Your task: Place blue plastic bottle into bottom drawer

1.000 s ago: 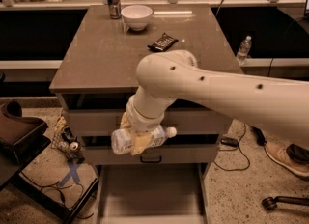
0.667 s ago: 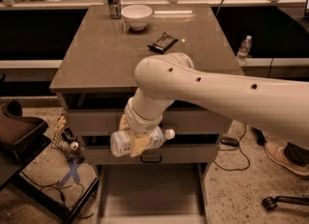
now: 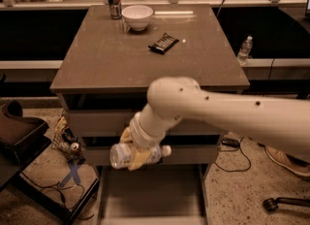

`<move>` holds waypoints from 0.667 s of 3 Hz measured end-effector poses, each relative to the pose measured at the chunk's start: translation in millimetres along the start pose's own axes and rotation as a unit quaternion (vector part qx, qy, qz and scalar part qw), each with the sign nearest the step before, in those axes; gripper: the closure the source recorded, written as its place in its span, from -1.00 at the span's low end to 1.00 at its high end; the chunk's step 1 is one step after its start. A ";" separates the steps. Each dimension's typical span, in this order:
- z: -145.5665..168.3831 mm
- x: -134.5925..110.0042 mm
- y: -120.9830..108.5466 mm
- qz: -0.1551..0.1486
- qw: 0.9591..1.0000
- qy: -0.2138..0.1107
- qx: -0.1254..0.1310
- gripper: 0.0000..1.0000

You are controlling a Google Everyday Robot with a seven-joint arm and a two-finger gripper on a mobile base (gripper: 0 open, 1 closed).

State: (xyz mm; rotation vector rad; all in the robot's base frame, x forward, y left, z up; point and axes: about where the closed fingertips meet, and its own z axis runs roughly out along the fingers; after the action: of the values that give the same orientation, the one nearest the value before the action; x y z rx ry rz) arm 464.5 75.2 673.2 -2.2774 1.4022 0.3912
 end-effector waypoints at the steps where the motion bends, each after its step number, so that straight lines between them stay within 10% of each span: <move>1: 49.1 21.1 27.6 0.031 0.998 -0.046 0.017 1.00; 2: 96.6 51.8 56.0 0.043 0.996 -0.062 0.037 1.00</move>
Offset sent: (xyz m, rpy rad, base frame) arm -0.0386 -0.0291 -0.2007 0.2068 -0.0015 -0.1330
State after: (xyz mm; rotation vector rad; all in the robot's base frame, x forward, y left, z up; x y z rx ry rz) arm 436.5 61.7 554.1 -2.1011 1.4298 0.4905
